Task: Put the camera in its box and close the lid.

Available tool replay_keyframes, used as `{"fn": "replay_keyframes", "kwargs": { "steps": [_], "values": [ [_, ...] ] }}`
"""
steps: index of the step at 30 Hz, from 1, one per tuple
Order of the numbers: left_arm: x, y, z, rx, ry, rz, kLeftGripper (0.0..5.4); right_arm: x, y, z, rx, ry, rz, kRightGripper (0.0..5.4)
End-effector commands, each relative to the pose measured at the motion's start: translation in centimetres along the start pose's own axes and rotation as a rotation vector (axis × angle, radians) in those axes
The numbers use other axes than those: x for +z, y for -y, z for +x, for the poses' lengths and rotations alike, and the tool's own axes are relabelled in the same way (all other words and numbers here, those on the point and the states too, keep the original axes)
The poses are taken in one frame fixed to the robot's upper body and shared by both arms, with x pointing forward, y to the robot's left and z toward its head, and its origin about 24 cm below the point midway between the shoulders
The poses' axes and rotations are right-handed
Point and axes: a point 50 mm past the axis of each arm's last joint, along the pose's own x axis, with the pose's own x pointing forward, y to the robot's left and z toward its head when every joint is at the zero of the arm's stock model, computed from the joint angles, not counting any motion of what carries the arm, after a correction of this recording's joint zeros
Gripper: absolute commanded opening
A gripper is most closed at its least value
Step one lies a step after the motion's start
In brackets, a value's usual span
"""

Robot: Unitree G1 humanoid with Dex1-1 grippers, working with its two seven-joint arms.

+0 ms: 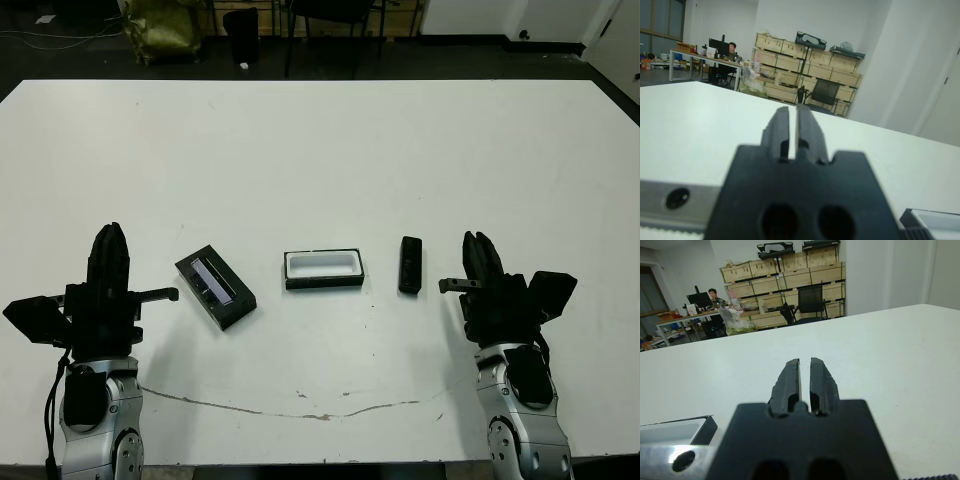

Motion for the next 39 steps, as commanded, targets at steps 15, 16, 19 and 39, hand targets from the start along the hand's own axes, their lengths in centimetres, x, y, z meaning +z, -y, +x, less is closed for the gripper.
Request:
{"fn": "replay_keyframes", "kwargs": {
  "steps": [15,16,19,39],
  "values": [
    [-0.9,0.4,-0.5,-0.013,-0.047,0.003,0.01,-0.5,-0.5,-0.6,-0.010,-0.055,-0.009,0.00],
    [-0.9,0.4,-0.5,-0.014,-0.050,0.000,0.01,-0.4,-0.6,-0.6,-0.006,-0.052,-0.002,0.00],
    [-0.9,0.4,-0.6,-0.015,-0.063,-0.005,0.01,-0.4,-0.9,-0.5,0.013,-0.040,0.007,0.00],
    [-1.0,0.4,-0.5,-0.050,-0.075,-0.020,0.00,1.8,-5.6,-0.6,0.000,-0.193,-0.137,2.12]
  ]
}}
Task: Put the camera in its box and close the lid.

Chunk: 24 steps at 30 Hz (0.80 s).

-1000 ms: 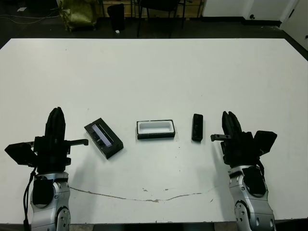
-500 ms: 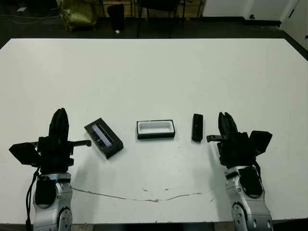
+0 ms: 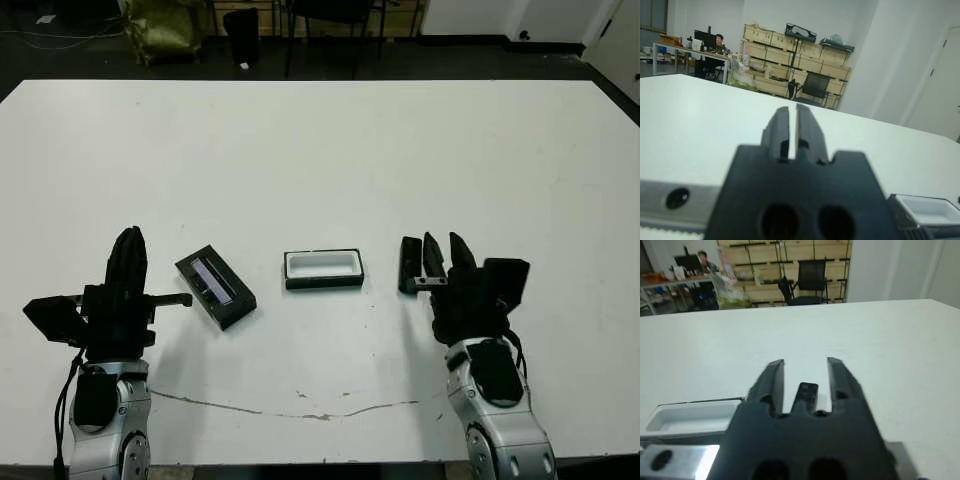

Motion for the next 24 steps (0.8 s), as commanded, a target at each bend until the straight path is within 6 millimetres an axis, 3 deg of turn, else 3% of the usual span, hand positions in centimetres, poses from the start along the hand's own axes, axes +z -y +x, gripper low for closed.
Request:
{"fn": "replay_keyframes", "kwargs": {
  "steps": [1,15,24],
  "values": [
    [-0.4,-0.3,-0.3,0.002,-0.042,-0.003,0.00,-0.2,-0.3,-0.1,-0.008,-0.056,-0.037,2.35],
    [0.0,0.0,-0.1,-0.019,-0.068,-0.008,0.00,-1.1,-1.7,0.3,0.012,-0.159,0.014,5.38],
    [0.1,0.1,-0.1,-0.019,-0.081,0.000,0.00,-1.7,-1.7,0.9,0.000,-0.229,0.070,5.38]
  ]
}}
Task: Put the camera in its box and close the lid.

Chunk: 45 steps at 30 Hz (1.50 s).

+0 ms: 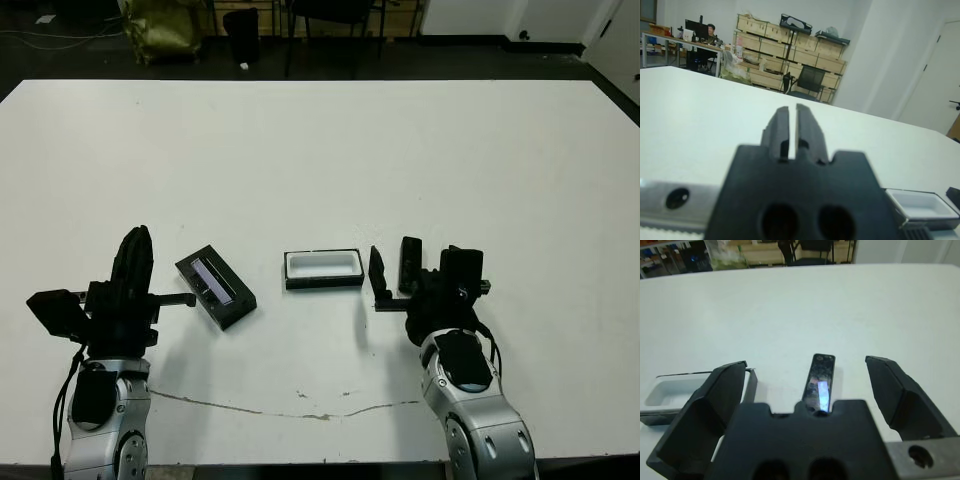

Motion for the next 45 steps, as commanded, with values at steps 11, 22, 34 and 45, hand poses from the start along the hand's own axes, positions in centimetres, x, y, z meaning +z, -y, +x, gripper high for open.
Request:
{"fn": "replay_keyframes", "kwargs": {
  "steps": [11,22,34,45],
  "values": [
    [-0.3,-0.1,0.0,-0.026,-0.045,0.019,0.00,-0.7,-0.4,0.7,-0.011,-0.112,0.155,5.38],
    [-0.4,-0.2,-0.2,-0.028,-0.048,0.011,0.00,-1.2,-0.8,0.8,-0.015,-0.130,0.142,5.38],
    [-0.6,0.1,-0.3,-0.029,-0.047,0.005,0.00,-1.6,-0.8,0.6,-0.011,-0.165,0.071,5.38],
    [-0.4,0.0,-0.6,-0.020,-0.064,0.001,0.00,-2.9,-0.9,0.5,-0.029,-0.224,0.058,5.38]
  ]
}}
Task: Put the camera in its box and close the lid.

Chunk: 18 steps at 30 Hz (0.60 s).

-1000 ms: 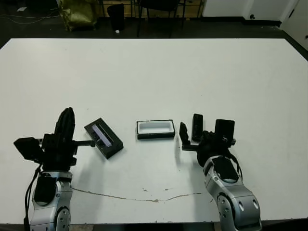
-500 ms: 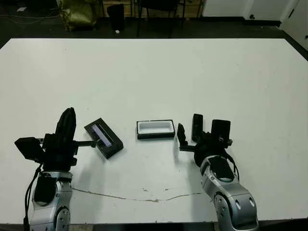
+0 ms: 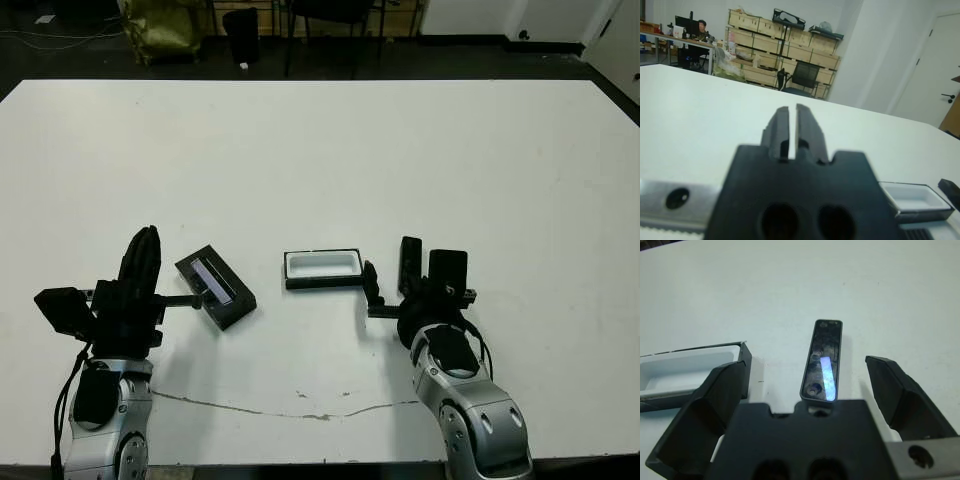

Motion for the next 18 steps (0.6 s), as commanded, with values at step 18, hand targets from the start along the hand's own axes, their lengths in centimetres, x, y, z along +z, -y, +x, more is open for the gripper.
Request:
{"fn": "replay_keyframes", "kwargs": {
  "steps": [18],
  "values": [
    [-0.12,-0.28,-0.19,0.011,-0.050,0.010,0.00,-2.27,0.63,0.07,-0.057,-0.176,0.162,5.38]
  ]
}}
